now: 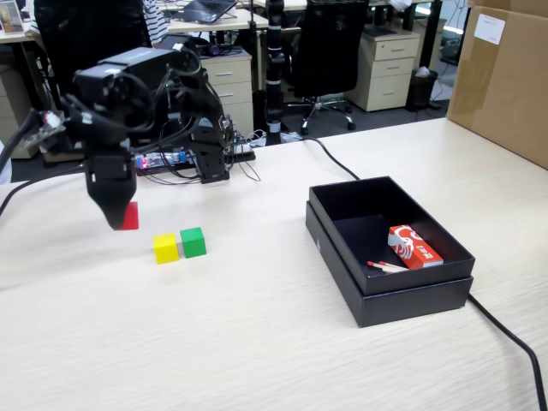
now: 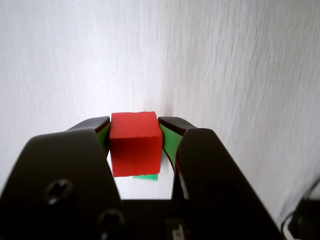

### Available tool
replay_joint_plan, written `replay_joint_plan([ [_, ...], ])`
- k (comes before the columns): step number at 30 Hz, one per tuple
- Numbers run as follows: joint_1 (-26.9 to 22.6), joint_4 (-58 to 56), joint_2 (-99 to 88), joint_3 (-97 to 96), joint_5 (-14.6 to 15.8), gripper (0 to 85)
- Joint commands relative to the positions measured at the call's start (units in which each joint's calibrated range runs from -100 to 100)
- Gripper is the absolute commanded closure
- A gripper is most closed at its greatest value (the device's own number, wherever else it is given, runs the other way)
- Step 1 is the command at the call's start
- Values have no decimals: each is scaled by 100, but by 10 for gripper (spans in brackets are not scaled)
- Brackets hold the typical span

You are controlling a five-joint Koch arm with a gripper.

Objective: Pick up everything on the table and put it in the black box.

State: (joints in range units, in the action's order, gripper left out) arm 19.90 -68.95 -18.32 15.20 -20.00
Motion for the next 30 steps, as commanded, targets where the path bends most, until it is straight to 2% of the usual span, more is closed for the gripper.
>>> replay_joint_plan([
  [1,-371,74,-1651,58,332,846],
  [9,-1675,74,-2592,248,1221,846],
  [13,-2457,74,-2098,1082,1709,846],
  [14,-2481,74,-2075,1109,1724,846],
  [15,-2725,74,-1674,1481,1856,846],
  [21,-3140,74,-469,2243,2017,846],
  [24,-3429,74,897,2959,2071,846],
  [30,-3585,74,2331,3267,2095,846],
])
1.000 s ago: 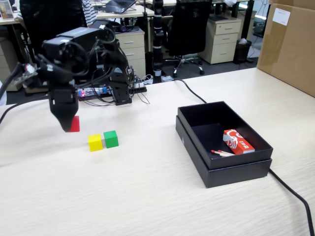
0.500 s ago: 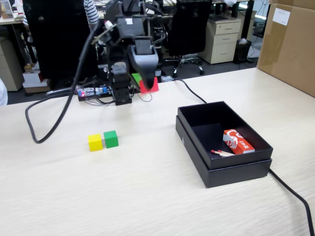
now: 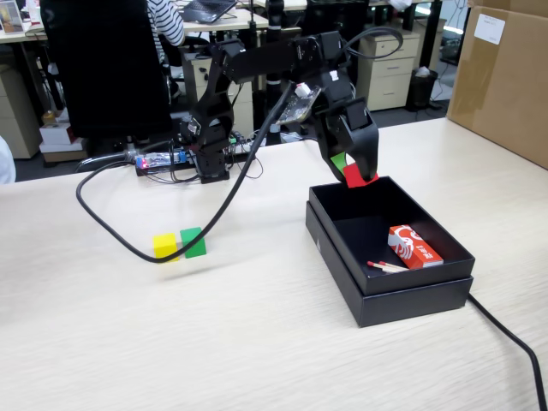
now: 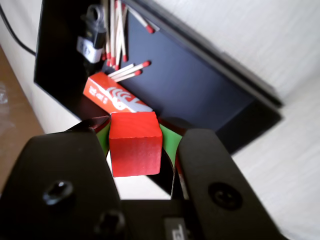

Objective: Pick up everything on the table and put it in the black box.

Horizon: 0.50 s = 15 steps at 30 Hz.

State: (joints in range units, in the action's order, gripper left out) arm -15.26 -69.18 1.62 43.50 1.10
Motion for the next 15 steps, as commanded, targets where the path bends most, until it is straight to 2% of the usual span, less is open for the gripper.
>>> replay_joint_plan([
  [1,-68,98,475,483,-20,846],
  [14,5,89,1496,474,-5,843],
  [15,15,89,1542,455,0,825],
])
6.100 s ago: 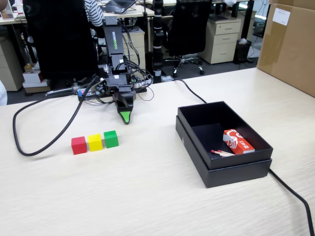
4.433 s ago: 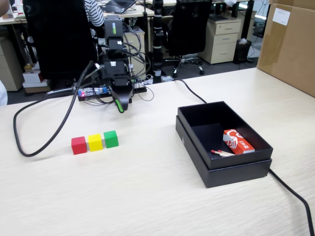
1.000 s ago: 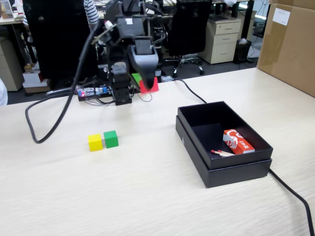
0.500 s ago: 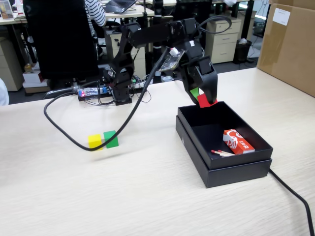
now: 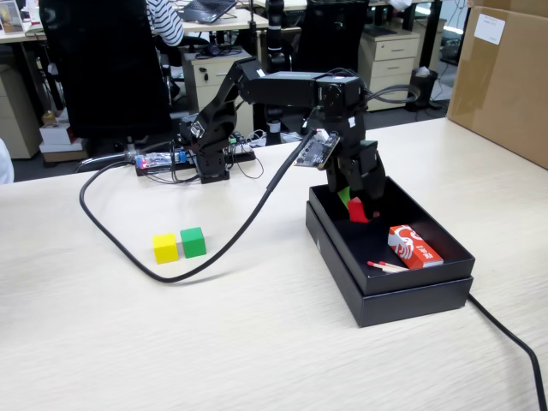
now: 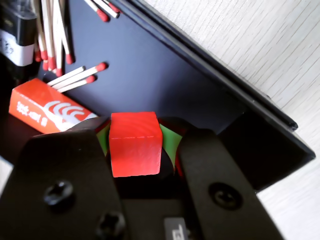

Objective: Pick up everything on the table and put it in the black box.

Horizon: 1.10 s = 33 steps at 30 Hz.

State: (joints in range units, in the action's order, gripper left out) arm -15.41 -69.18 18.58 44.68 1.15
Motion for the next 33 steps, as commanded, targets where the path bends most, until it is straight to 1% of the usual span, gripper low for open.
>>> replay_joint_plan([
  [1,39,89,-108,282,-10,734],
  [2,49,89,-73,219,-20,654],
  [3,59,89,-16,174,-24,597],
  [7,93,89,87,174,-34,585],
  [8,98,89,64,174,-29,565],
  [9,103,89,-108,110,-20,492],
  [10,112,89,-441,137,-20,481],
  [15,132,123,-2047,119,-5,480],
  [18,225,132,-2839,110,-10,480],
  [19,371,132,-3470,-135,-24,470],
  [21,527,123,-4170,-733,-63,436],
  [23,713,132,-4881,-1458,-112,432],
  [25,933,123,-5478,-2184,-181,388],
  [30,1451,123,-6660,-3761,-342,378],
  [33,1753,123,-7176,-4568,-523,363],
])
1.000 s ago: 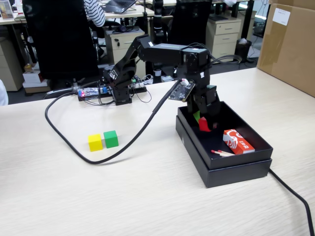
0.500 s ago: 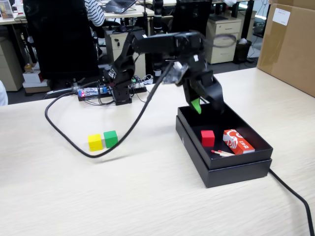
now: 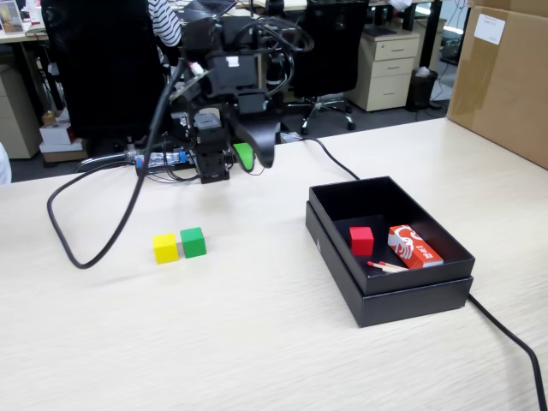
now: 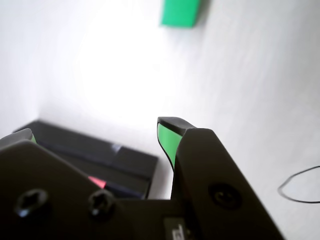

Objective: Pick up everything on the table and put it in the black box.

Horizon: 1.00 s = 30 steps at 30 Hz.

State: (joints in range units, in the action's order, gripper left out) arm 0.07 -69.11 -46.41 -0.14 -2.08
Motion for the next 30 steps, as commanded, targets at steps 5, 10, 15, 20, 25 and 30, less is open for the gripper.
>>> replay_joint_plan([
  [5,845,124,-1033,-1192,-586,352],
  [10,1236,461,-310,-1256,-835,358],
  [15,1436,548,688,-839,-947,360],
  [20,1607,669,2007,-213,-1026,362],
  [25,1636,669,2799,204,-1021,363],
  [30,1656,669,3384,394,-1006,364],
])
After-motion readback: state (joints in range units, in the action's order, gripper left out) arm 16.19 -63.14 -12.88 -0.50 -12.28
